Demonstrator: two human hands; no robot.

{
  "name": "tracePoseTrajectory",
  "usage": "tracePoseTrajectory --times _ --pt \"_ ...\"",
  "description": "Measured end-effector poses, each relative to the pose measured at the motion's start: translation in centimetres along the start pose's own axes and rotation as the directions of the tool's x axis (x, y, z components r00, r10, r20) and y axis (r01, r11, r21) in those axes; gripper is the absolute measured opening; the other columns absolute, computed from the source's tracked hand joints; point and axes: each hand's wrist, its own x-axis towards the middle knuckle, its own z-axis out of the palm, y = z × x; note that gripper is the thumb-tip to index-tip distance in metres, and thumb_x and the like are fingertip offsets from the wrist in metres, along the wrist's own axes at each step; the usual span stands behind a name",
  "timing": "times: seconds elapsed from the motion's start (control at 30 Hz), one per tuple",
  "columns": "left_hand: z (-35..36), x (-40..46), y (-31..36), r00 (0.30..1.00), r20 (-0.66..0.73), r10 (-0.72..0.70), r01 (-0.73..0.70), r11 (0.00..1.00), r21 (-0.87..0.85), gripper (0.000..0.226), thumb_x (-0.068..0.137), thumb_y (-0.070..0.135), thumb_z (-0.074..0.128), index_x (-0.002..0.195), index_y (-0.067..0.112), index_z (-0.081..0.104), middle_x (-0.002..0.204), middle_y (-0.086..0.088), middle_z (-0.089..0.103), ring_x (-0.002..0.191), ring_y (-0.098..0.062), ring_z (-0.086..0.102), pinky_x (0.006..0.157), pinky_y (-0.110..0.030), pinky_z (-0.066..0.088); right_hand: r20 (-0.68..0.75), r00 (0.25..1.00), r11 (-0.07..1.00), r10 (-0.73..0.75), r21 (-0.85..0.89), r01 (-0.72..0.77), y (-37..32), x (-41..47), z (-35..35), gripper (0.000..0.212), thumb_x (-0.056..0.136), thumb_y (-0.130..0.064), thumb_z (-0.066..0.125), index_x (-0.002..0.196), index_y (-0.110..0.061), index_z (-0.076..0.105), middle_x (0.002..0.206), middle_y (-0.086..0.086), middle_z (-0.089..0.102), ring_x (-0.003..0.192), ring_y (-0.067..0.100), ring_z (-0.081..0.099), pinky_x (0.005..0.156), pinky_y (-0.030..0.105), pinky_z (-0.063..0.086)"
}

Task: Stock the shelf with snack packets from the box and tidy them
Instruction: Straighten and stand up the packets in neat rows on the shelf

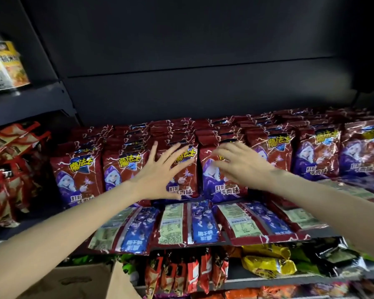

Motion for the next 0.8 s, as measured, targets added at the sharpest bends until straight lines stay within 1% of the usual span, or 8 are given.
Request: tracePoseTrajectory --times 0.07,0.13,0.2,0.27,0.57,0.67,0.73,0.8 --pt "0.6 0.2 -0.6 0.998 0.055 0.004 -0.004 1.000 -0.004 0.117 0.067 0.082 0.049 0.145 0.032 -0.023 0.150 0.001 -0.036 0.137 -0.021 -0.033 0.106 -0.064 -0.016 0.148 0.989 1.000 -0.008 -0.026 0.012 -1.0 -0.7 0.9 0.073 0.067 -0.056 0.074 0.129 -0.022 0.056 0.141 0.010 0.048 0.129 0.033 0.045 0.099 0.050 0.043" --pt "0.9 0.6 -1.0 0.997 0.078 0.017 -0.017 1.000 -0.002 0.123 0.065 0.081 0.054 0.143 0.032 -0.028 0.146 0.002 -0.041 0.134 -0.021 -0.038 0.105 -0.062 -0.020 0.322 0.945 0.994 0.048 -0.104 -0.015 -1.3 -0.9 1.7 0.101 0.064 -0.071 0.065 0.147 -0.024 0.031 0.155 0.011 0.026 0.141 0.036 0.025 0.107 0.060 0.028" --pt "1.1 1.0 -1.1 0.996 0.083 0.032 -0.033 0.999 0.009 0.126 0.064 0.080 0.057 0.142 0.031 -0.030 0.145 0.002 -0.043 0.133 -0.021 -0.040 0.104 -0.061 -0.021 0.383 0.920 0.989 0.080 -0.147 -0.024 -1.2 -0.8 2.4 0.115 0.064 -0.077 0.061 0.152 -0.025 0.009 0.158 0.011 0.008 0.144 0.037 0.009 0.110 0.062 0.018" --pt "1.2 1.2 -1.3 0.995 0.091 0.043 -0.044 0.999 0.007 0.128 0.063 0.079 0.058 0.141 0.031 -0.031 0.145 0.002 -0.044 0.133 -0.021 -0.040 0.103 -0.060 -0.022 0.393 0.914 0.984 0.099 -0.177 -0.030 -1.2 -0.6 2.7 0.117 0.066 -0.078 0.058 0.151 -0.026 -0.002 0.158 0.011 0.000 0.145 0.036 0.003 0.111 0.063 0.016" --pt "1.9 0.8 -1.6 0.997 0.023 0.077 -0.077 0.997 -0.013 0.125 0.062 0.082 0.055 0.144 0.032 -0.026 0.149 0.002 -0.037 0.137 -0.022 -0.034 0.105 -0.057 -0.024 0.374 0.920 0.984 0.117 -0.166 -0.057 -1.5 -0.6 2.4 0.115 0.066 -0.076 0.060 0.151 -0.030 -0.002 0.159 0.012 0.000 0.145 0.035 0.006 0.109 0.062 0.021" --pt "1.8 0.7 -1.9 0.996 0.008 0.088 -0.087 0.993 -0.082 0.122 0.061 0.083 0.053 0.145 0.035 -0.023 0.150 0.003 -0.035 0.138 -0.021 -0.032 0.105 -0.059 -0.022 0.301 0.950 0.996 0.083 -0.058 -0.069 -1.4 -0.8 0.6 0.103 0.067 -0.064 0.070 0.149 -0.028 0.021 0.157 0.012 0.016 0.143 0.034 0.018 0.109 0.057 0.029" --pt "1.2 0.4 -1.7 0.993 -0.078 0.094 -0.103 0.987 -0.124 0.108 0.066 0.082 0.048 0.149 0.036 -0.003 0.157 0.001 -0.015 0.143 -0.022 -0.018 0.108 -0.061 -0.013 0.253 0.966 0.996 0.060 0.047 -0.074 -1.0 -1.6 -1.2 0.081 0.076 -0.055 0.067 0.145 -0.030 0.033 0.156 0.009 0.021 0.144 0.031 0.020 0.112 0.052 0.028" --pt "0.0 0.4 -1.1 0.970 -0.230 0.082 -0.134 0.966 -0.220 0.078 0.076 0.070 0.048 0.142 0.034 0.029 0.152 0.001 0.021 0.142 -0.019 0.011 0.112 -0.055 0.004 0.241 0.967 0.984 0.086 0.132 -0.120 -0.4 -3.1 -3.6 0.061 0.086 -0.050 0.057 0.141 -0.030 0.039 0.153 0.004 0.030 0.142 0.025 0.026 0.114 0.044 0.026"
